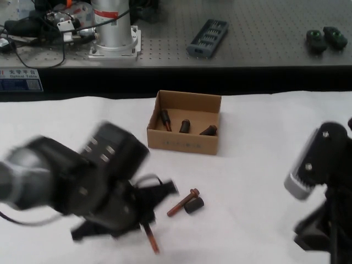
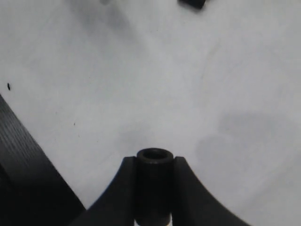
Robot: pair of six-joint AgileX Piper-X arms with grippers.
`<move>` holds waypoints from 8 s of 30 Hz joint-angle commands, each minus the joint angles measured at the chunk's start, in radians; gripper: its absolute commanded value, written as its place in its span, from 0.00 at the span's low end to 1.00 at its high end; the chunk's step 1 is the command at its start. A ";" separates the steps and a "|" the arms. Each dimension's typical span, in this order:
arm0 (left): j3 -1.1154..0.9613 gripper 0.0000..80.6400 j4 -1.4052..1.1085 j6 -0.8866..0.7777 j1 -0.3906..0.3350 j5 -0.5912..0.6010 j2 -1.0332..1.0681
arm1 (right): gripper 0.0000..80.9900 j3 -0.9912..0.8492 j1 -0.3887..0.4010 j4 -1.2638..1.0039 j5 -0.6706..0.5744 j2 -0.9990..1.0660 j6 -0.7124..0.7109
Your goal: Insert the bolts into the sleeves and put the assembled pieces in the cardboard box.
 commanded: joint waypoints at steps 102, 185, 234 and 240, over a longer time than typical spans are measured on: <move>-0.001 0.01 -0.483 0.450 0.300 0.719 -0.421 | 0.02 -0.007 0.036 -1.163 -0.433 0.341 0.546; -0.001 0.41 -0.444 0.412 0.242 0.906 -0.421 | 0.02 -0.031 0.010 -1.103 -0.467 0.346 0.487; -0.001 0.01 -0.409 0.533 0.242 0.843 -0.490 | 0.02 -0.042 0.013 -1.190 -0.341 0.314 0.548; -0.001 0.01 -0.412 0.526 0.242 0.835 -0.490 | 0.02 -0.042 0.013 -1.196 -0.321 0.314 0.548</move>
